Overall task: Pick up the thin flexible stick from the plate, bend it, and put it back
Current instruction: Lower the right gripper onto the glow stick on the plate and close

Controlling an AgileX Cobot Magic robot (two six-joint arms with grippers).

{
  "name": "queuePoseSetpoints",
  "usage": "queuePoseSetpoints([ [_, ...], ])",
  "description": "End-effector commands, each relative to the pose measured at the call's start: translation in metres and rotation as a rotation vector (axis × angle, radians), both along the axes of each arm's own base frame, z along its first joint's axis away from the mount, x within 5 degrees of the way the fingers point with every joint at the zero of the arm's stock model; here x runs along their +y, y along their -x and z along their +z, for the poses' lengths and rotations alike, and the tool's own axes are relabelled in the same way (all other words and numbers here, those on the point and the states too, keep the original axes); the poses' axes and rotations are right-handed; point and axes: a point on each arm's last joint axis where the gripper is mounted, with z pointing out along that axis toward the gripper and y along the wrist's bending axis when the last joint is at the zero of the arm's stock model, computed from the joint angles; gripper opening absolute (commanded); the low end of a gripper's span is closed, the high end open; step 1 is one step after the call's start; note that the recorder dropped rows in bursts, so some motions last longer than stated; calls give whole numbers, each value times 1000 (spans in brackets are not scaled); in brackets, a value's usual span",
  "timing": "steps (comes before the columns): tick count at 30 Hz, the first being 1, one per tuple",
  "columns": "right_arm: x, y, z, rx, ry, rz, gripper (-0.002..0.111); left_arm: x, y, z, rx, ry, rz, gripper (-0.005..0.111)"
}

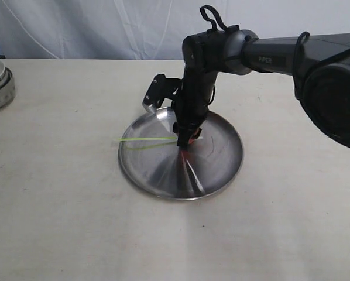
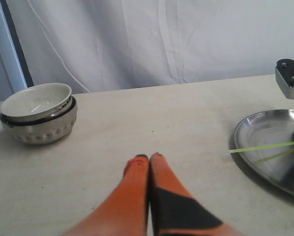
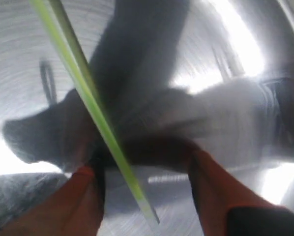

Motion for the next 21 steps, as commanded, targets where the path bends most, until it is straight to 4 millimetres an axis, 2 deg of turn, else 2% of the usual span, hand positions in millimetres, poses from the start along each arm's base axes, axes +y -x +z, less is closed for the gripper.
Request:
queuePoseSetpoints([
  [1,0,0,3,-1,8,9,52,0,0,0,-15,6,-4,0],
  [8,0,0,-3,6,13,9,52,0,0,0,-15,6,-4,0],
  [11,0,0,-3,7,14,10,47,0,0,0,-15,6,-4,0],
  [13,0,0,-3,11,12,8,38,0,0,0,-15,6,-4,0],
  [18,0,1,-3,13,15,16,1,0,0,0,-15,6,-4,0],
  [21,2,3,-3,20,22,25,-1,0,0,0,-15,6,-4,0],
])
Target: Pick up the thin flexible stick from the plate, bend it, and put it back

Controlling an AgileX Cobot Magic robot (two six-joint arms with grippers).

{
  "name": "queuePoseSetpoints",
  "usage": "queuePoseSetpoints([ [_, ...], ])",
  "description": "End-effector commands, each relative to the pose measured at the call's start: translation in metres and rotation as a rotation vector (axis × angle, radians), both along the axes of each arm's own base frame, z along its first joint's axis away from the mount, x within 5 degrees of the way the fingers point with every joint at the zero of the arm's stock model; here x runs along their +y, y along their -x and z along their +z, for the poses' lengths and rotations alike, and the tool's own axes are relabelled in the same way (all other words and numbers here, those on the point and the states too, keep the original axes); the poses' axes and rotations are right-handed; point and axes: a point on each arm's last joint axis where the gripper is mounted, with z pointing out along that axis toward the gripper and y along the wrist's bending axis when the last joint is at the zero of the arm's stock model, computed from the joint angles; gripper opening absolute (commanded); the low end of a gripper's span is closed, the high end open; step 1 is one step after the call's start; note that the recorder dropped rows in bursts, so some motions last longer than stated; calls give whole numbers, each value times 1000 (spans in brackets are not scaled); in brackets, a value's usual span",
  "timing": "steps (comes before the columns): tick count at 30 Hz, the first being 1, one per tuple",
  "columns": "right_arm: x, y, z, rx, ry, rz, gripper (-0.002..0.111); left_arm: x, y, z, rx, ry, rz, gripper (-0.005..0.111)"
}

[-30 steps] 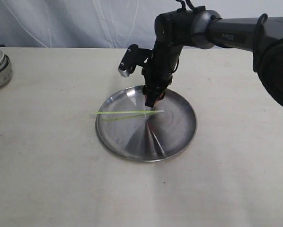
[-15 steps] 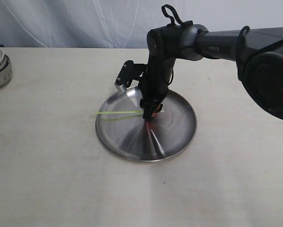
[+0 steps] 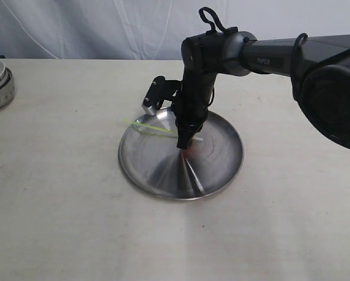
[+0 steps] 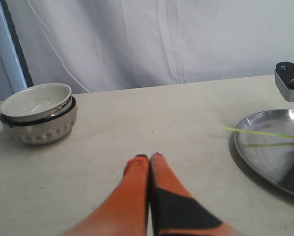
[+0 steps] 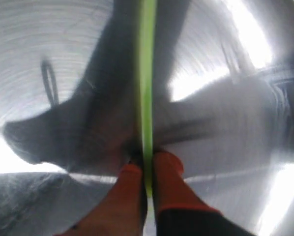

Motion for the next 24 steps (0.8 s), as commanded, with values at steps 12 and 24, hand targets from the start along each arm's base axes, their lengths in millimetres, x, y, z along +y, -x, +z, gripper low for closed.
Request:
queuePoseSetpoints([
  [12,8,17,61,3,-86,6,-1,0,0,0,-15,6,-4,0],
  [24,3,63,156,77,-343,-76,-1,0,0,0,-15,6,-4,0],
])
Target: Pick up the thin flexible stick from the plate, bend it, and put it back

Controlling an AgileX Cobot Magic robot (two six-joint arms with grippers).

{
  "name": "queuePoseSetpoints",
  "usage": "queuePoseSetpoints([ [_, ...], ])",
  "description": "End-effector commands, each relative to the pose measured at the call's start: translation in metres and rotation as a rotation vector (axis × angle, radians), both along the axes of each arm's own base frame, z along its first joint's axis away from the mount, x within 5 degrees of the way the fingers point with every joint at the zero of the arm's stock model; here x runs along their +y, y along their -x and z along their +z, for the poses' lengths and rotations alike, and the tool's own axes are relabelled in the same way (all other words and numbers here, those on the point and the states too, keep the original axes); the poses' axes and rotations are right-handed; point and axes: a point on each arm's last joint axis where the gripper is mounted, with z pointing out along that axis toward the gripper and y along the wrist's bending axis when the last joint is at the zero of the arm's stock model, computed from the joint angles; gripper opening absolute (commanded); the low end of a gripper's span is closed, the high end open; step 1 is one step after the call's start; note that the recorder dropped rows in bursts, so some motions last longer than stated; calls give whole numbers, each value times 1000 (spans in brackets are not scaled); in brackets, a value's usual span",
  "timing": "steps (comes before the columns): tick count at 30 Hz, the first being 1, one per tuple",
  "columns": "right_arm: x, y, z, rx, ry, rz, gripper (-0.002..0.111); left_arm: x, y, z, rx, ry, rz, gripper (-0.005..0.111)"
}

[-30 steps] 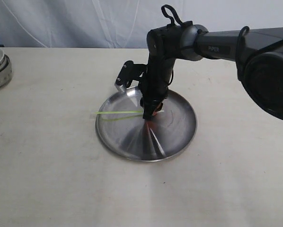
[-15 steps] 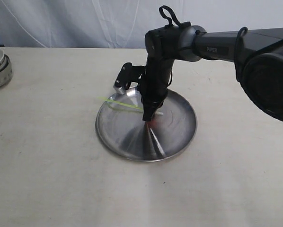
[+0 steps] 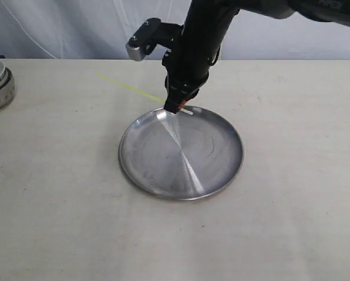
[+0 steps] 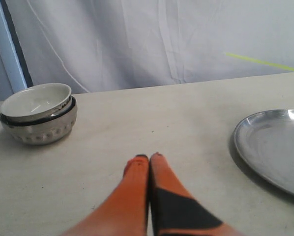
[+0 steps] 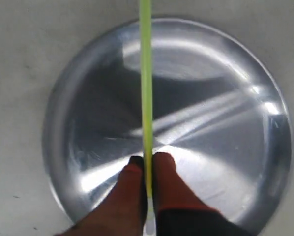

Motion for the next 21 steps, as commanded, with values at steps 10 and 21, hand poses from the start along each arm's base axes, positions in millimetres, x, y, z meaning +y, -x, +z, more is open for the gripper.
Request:
queuePoseSetpoints([
  [10,-37,78,23,27,-182,-83,-1,0,-1,14,-162,77,1,0],
  [21,-47,106,31,62,-266,-120,-1,7,5,46,-348,1260,-5,0],
])
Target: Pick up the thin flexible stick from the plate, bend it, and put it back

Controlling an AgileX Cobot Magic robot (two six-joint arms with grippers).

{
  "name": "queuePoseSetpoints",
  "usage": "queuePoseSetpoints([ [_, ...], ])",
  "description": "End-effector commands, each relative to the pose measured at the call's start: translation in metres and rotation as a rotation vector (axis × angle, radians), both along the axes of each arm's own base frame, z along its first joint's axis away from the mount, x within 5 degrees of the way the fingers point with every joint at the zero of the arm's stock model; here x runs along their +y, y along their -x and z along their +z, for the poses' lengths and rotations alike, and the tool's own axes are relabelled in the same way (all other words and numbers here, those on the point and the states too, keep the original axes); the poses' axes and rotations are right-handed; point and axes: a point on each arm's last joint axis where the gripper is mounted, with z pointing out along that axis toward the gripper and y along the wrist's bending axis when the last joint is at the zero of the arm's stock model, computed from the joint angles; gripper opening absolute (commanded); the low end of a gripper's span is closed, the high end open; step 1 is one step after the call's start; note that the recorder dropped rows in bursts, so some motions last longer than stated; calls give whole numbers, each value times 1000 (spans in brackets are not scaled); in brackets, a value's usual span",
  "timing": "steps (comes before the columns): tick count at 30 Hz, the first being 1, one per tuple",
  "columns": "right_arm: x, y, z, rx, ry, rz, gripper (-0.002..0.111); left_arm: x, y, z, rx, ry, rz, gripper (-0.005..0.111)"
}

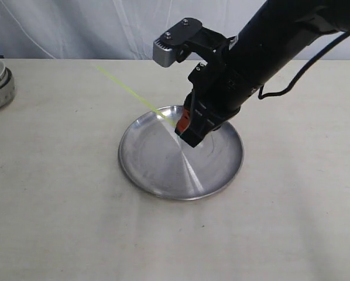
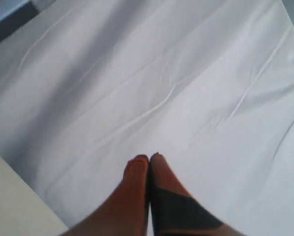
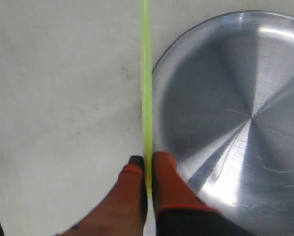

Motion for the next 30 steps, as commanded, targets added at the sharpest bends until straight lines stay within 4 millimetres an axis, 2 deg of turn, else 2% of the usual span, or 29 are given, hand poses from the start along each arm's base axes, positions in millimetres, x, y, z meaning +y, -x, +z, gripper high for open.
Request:
queuePoseSetpoints([
  [1,-2,8,4,15,-32,11,-1,-6,0,10,58,203,-132,0],
  [3,-2,8,4,17,-30,15,-1,-11,-7,32,133,108,-153,0],
  [5,-2,8,4,14,-31,15,-1,-17,-22,52,279,28,-187,0],
  [7,0,9,6,30,-56,6,-1,-23,-52,70,462,-65,-233,0],
  [10,2,9,7,42,-80,1,-1,-35,-87,85,558,-145,-353,0],
  [11,2,9,7,42,-80,1,-1,-43,-101,90,558,-155,-447,0],
  [14,2,9,7,42,-80,1,-1,-62,-128,89,531,-120,-665,3],
  [15,2,9,7,42,-80,1,-1,-66,-141,83,553,-119,-716,10],
  [19,2,9,7,45,-84,0,-1,-71,-157,70,592,-120,-780,30],
  [20,3,10,7,49,-90,-3,-1,-73,-161,68,582,-125,-805,38],
  [23,5,10,9,68,-123,-15,-1,-79,-167,66,531,-113,-876,50],
  [30,8,12,11,96,-165,-28,-1,-81,-179,51,560,-113,-905,51],
])
